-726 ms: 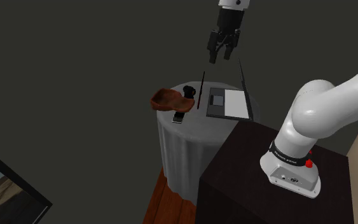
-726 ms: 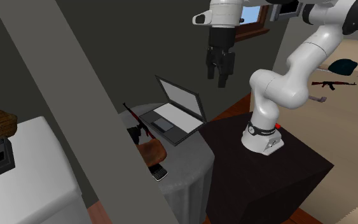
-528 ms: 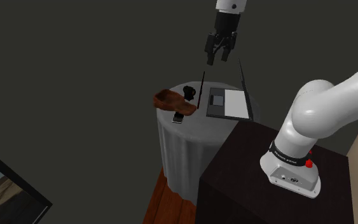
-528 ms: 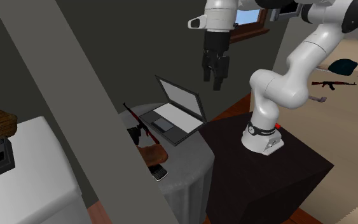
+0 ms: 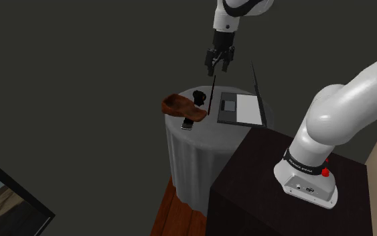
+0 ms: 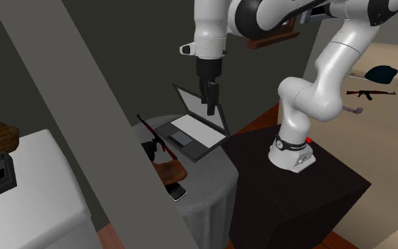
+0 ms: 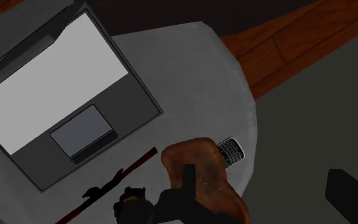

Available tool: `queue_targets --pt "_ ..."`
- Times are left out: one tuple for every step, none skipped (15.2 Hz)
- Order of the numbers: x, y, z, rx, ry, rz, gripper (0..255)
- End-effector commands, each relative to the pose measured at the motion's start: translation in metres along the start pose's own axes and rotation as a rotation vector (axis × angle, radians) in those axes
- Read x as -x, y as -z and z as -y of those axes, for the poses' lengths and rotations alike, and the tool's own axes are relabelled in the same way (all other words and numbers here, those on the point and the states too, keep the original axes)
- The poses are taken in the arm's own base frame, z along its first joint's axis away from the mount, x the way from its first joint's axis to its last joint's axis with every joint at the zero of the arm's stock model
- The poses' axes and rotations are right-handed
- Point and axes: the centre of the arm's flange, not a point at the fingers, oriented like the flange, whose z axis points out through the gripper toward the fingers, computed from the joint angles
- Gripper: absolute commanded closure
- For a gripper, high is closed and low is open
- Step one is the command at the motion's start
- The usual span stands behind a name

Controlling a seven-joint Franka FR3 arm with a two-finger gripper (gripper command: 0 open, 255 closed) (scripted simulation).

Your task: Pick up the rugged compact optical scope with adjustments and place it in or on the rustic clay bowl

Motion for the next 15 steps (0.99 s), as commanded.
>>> queue_targets --pt "-0.017 -0.015 -0.011 0.007 -0.002 0.005 0" --pt "-0.026 -0.022 -0.016 0.010 -0.002 0.008 0" --pt "-0.036 -0.030 -0.022 0.014 -0.003 0.011 0" --pt "-0.045 -0.038 -0.027 0.017 -0.004 0.014 0" --pt "-0.055 -0.046 -0.032 0.021 -0.005 0.017 0" --pt "-0.064 -0.054 -0.037 0.024 -0.006 0.019 0" --pt "-0.073 -0.062 -0.043 0.027 -0.007 0.022 0" --pt "-0.082 -0.069 -0.048 0.031 -0.008 0.025 0" --pt "-0.092 -0.077 -0.054 0.034 -0.009 0.028 0" --pt "-0.101 -0.085 -0.059 0.037 -0.010 0.031 0" --pt "-0.110 -0.093 -0.064 0.041 -0.011 0.034 0" --pt "-0.119 -0.101 -0.070 0.044 -0.011 0.037 0" --pt "-0.129 -0.109 -0.075 0.048 -0.012 0.040 0" --pt "-0.138 -0.117 -0.081 0.051 -0.013 0.043 0" --pt "-0.147 -0.125 -0.087 0.054 -0.014 0.045 0"
